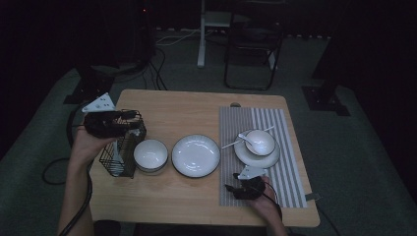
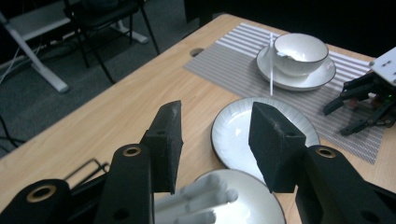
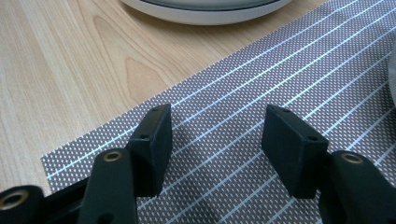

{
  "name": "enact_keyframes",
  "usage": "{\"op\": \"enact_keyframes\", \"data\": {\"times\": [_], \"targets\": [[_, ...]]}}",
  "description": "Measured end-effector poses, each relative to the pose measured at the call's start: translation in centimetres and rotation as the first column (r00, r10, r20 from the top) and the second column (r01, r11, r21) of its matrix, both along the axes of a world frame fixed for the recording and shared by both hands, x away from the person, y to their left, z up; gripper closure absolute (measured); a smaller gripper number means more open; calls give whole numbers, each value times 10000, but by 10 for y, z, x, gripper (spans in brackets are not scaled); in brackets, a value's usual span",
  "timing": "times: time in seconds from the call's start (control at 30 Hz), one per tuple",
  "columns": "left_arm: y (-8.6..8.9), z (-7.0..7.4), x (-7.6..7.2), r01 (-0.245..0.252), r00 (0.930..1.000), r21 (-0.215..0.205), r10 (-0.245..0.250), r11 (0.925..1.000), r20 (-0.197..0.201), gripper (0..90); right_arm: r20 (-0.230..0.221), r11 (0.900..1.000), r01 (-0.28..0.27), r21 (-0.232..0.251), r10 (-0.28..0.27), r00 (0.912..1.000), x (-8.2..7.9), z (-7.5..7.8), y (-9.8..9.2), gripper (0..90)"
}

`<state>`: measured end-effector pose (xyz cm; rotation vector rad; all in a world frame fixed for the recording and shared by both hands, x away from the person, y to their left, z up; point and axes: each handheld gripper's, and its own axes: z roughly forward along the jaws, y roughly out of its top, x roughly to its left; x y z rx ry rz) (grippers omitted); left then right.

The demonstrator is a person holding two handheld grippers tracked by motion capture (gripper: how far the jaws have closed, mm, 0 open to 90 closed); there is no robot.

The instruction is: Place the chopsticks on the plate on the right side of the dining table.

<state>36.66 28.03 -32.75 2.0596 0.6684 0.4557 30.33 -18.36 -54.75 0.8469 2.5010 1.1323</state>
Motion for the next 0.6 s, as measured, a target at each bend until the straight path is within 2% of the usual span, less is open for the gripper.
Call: {"op": "enact_keyframes", "data": {"times": [0.3,0.6], "targets": [[9,-20,6,-30,9997,-144,27,9999,-260,558,1,10000,6,-5,-6,10000,0,0,0,425],[9,-27,9,-68,9995,-174,62,9998,-317,573,-3,10000,22,-8,-22,10000,0,0,0,418]]}}
